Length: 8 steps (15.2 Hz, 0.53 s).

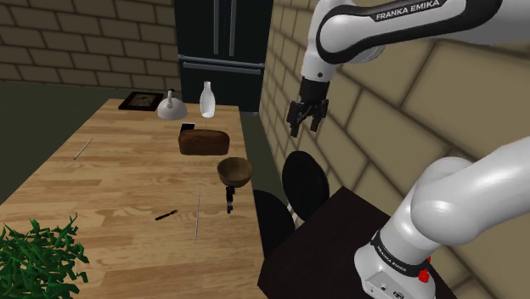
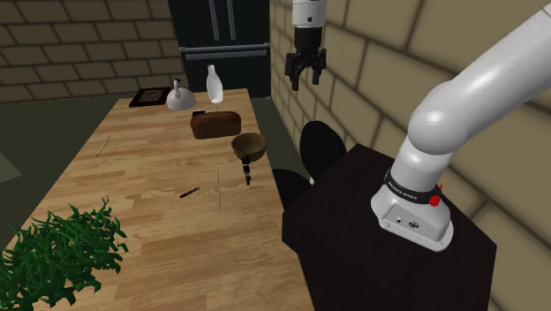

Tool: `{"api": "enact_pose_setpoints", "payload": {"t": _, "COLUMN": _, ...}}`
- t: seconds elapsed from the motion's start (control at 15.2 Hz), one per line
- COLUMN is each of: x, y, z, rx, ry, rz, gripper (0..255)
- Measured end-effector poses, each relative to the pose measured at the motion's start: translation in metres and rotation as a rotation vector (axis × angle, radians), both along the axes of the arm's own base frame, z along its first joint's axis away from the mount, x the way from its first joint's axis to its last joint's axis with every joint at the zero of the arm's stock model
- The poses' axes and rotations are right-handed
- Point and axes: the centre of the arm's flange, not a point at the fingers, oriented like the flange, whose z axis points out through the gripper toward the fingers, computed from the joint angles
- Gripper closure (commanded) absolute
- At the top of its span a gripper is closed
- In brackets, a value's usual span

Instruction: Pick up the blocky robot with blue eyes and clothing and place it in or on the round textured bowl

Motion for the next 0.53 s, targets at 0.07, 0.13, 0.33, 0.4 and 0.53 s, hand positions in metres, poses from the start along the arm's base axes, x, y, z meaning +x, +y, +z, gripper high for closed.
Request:
{"api": "enact_pose_setpoints", "payload": {"t": 0.07, "x": 0.004, "y": 0.003, "z": -0.01, "rx": -0.001, "ry": -0.001, "rz": -0.001, "gripper": 0}}
{"api": "enact_pose_setpoints", "payload": {"t": 0.13, "x": 0.013, "y": 0.008, "z": -0.02, "rx": -0.002, "ry": -0.001, "rz": -0.001, "gripper": 0}}
{"api": "enact_pose_setpoints", "payload": {"t": 0.33, "x": 0.032, "y": 0.02, "z": -0.054, "rx": -0.005, "ry": -0.002, "rz": -0.002, "gripper": 0}}
{"api": "enact_pose_setpoints", "payload": {"t": 0.4, "x": 0.038, "y": 0.023, "z": -0.064, "rx": -0.006, "ry": -0.002, "rz": -0.002, "gripper": 0}}
{"api": "enact_pose_setpoints", "payload": {"t": 0.53, "x": 0.054, "y": 0.03, "z": -0.083, "rx": -0.007, "ry": -0.003, "rz": -0.003, "gripper": 0}}
